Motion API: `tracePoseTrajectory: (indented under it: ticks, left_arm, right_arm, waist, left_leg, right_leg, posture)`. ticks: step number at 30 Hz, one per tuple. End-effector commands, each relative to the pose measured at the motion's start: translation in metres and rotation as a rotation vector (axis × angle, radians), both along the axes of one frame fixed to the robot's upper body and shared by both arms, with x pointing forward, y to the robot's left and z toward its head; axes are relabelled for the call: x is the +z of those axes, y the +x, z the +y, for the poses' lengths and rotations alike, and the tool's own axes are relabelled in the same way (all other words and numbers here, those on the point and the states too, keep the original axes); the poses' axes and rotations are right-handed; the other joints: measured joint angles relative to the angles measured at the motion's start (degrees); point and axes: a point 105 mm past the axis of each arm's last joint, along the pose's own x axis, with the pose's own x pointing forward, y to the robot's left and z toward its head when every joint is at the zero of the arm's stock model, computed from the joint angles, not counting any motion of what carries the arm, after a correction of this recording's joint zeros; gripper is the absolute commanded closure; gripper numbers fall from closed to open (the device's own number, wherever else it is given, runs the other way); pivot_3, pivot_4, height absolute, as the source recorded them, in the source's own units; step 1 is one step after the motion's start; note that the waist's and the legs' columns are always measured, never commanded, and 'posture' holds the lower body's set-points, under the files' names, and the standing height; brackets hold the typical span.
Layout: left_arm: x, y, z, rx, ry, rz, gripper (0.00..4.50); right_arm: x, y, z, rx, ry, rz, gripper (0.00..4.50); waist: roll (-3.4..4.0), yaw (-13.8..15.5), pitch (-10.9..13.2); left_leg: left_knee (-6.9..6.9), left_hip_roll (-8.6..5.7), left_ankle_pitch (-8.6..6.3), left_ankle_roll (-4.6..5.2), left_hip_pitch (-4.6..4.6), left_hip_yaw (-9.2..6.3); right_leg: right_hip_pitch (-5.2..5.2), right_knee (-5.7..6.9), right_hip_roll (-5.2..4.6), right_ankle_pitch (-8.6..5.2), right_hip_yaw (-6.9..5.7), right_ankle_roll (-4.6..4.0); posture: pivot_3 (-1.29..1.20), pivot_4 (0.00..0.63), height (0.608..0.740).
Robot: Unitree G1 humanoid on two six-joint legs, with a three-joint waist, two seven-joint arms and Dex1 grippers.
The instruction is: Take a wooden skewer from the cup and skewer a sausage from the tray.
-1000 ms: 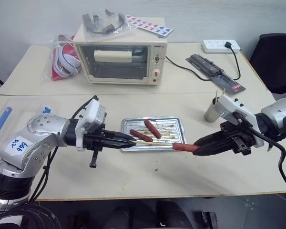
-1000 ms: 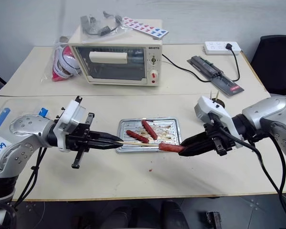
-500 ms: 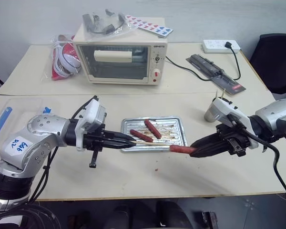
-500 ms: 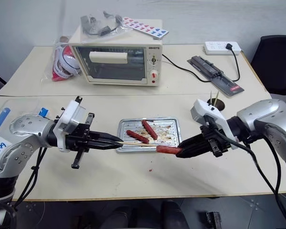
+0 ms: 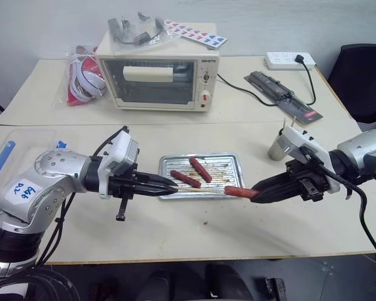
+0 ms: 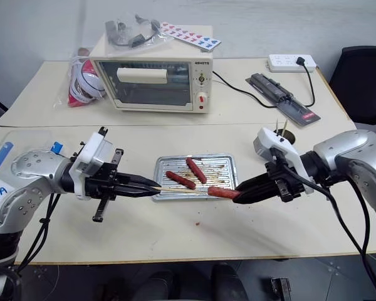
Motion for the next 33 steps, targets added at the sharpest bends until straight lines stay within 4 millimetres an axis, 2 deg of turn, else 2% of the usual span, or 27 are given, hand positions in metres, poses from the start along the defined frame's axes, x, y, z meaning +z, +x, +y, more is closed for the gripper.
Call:
tracePoseTrajectory:
  ticks: [1, 15, 26, 33]
  left_arm:
    - [0.009, -0.002, -0.002, -0.016, 0.000, -0.057, 4.50]
    - [0.011, -0.002, -0.010, -0.043, -0.013, -0.063, 4.50]
    - [0.006, -0.002, -0.016, -0.063, -0.010, -0.060, 4.50]
    - [0.006, 0.000, -0.027, -0.082, -0.027, -0.071, 4.50]
  right_arm:
    - [0.002, -0.003, 0.003, 0.024, 0.003, -0.017, 3.78]
    - [0.001, -0.003, 0.011, 0.037, 0.010, -0.022, 3.78]
    - [0.009, -0.005, 0.025, 0.085, 0.028, -0.041, 3.78]
    - [0.011, -0.010, 0.034, 0.116, 0.040, -0.038, 3.78]
  waist:
    - [0.00, 0.0, 0.0]
    - [0.00, 0.0, 0.0]
    - [0.00, 0.0, 0.0]
    - [0.00, 0.0, 0.0]
  left_leg:
    - [0.00, 0.00, 0.00, 0.00, 0.00, 0.00]
    - [0.01, 0.00, 0.00, 0.00, 0.00, 0.00]
    - [0.04, -0.01, 0.00, 0.00, 0.00, 0.00]
    - [0.07, -0.02, 0.00, 0.00, 0.00, 0.00]
  right_leg:
    - [0.00, 0.00, 0.00, 0.00, 0.00, 0.00]
    - [0.00, 0.01, 0.00, 0.00, 0.00, 0.00]
    - [0.00, 0.03, 0.00, 0.00, 0.00, 0.00]
    - [0.00, 0.05, 0.00, 0.00, 0.00, 0.00]
  posture:
    - [0.00, 0.150, 0.740]
    - [0.00, 0.150, 0.740]
    - [0.00, 0.150, 0.740]
    - [0.00, 0.150, 0.740]
